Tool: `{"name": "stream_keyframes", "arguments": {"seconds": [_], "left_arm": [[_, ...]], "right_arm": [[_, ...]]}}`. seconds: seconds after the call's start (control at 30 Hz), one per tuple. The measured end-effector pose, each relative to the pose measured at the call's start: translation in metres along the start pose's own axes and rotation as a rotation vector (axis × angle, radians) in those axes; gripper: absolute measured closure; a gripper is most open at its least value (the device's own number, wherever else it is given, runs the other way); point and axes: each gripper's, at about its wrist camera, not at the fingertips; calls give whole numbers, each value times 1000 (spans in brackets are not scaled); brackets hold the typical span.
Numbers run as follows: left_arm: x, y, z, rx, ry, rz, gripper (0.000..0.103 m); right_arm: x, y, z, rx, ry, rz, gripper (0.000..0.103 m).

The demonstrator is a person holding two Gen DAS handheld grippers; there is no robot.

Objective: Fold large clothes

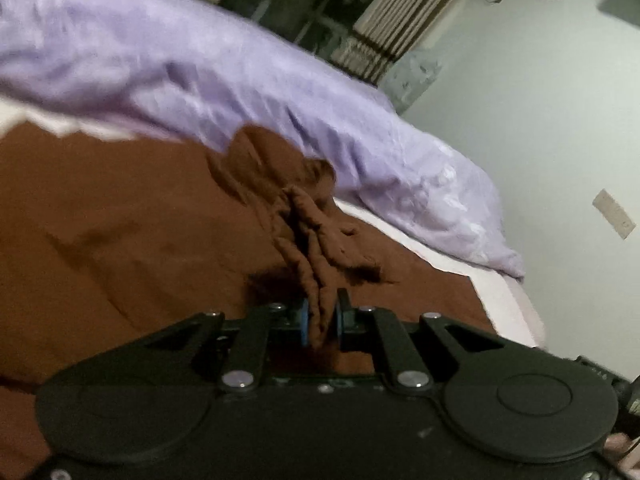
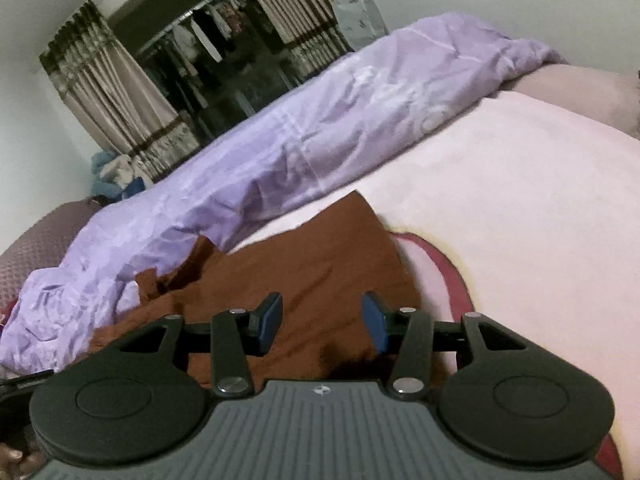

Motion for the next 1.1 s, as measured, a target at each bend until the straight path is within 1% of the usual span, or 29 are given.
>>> {"name": "stream_keyframes", "arguments": {"seconds": [0.03, 0.07, 0.1, 0.13, 0.17, 0.2, 0.23, 0.27, 0.3, 0.33, 0.37, 0.4, 0.43, 0.5, 0.53, 0.6, 0.67, 0.7, 0.77, 0.8, 0.83, 0.9, 0.97, 1.03, 1.1], "left_arm": [[1, 1, 2, 2, 15, 18, 93], [0, 6, 4, -7, 21, 53, 92], [-3, 11, 6, -1, 24, 83, 91], [-7, 16, 6, 20, 35, 110, 90], [-13, 21, 6, 52, 55, 125, 89], [-17, 26, 7, 66, 63, 128, 87], [-21, 30, 10, 75, 64, 131, 83], [-25, 31, 16, 81, 49, 134, 80], [-25, 33, 21, 82, 30, 134, 74], [-25, 33, 26, 78, 12, 134, 74], [-25, 34, 31, 70, -8, 134, 74], [-24, 31, 33, 63, -18, 134, 72], [-21, 29, 34, 67, -11, 136, 66], [-13, 20, 27, 107, 33, 127, 60], [-9, 14, 24, 120, 55, 113, 63], [-1, 0, 15, 141, 95, 71, 62], [6, -9, 3, 151, 138, 35, 60], [6, -11, -5, 149, 163, 21, 59], [4, -11, -21, 128, 221, -1, 57], [1, -9, -27, 113, 246, -1, 54], [-2, -4, -33, 96, 270, 9, 52], [-10, 10, -37, 93, 282, 56, 52], [-18, 28, -32, 121, 268, 107, 53], [-25, 43, -25, 149, 267, 137, 52], [-30, 54, -16, 152, 262, 142, 51]], "right_arm": [[1, -1, 1, 3, -11, -5, 48], [2, 4, 5, 8, -23, -11, 48], [1, 7, 7, 15, -27, -10, 48], [0, 12, 9, 29, -24, -2, 48], [-1, 16, 11, 47, -23, 10, 48], [-4, 25, 13, 54, -29, 27, 49], [-6, 31, 14, 40, -38, 39, 50], [-9, 38, 13, 10, -47, 50, 53], [-11, 45, 10, -25, -50, 59, 56], [-14, 51, 6, -52, -50, 68, 66], [-15, 56, 1, -61, -46, 74, 74], [-16, 59, -4, -62, -49, 77, 76], [-17, 60, -7, -50, -60, 73, 76], [-14, 58, -8, -37, -66, 80, 75], [-13, 57, -7, -38, -66, 90, 75], [-6, 51, -1, -41, -59, 100, 68], [1, 42, 9, -30, -70, 66, 64], [4, 37, 15, -24, -89, 38, 64], [7, 34, 27, -35, -141, 6, 63], [7, 33, 32, -44, -173, -3, 63], [6, 35, 36, -53, -200, -5, 63], [2, 41, 39, -73, -230, 16, 63], [-3, 50, 34, -88, -215, 59, 63], [-6, 60, 24, -114, -184, 101, 64], [-11, 71, 12, -110, -173, 118, 71]]}}
Point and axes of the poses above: each gripper's, at about its wrist camera, not at the fingertips, and y roughly the way its jaws point, z to its left, x to its top, and after that the axes turned 1 degree about y, right-handed
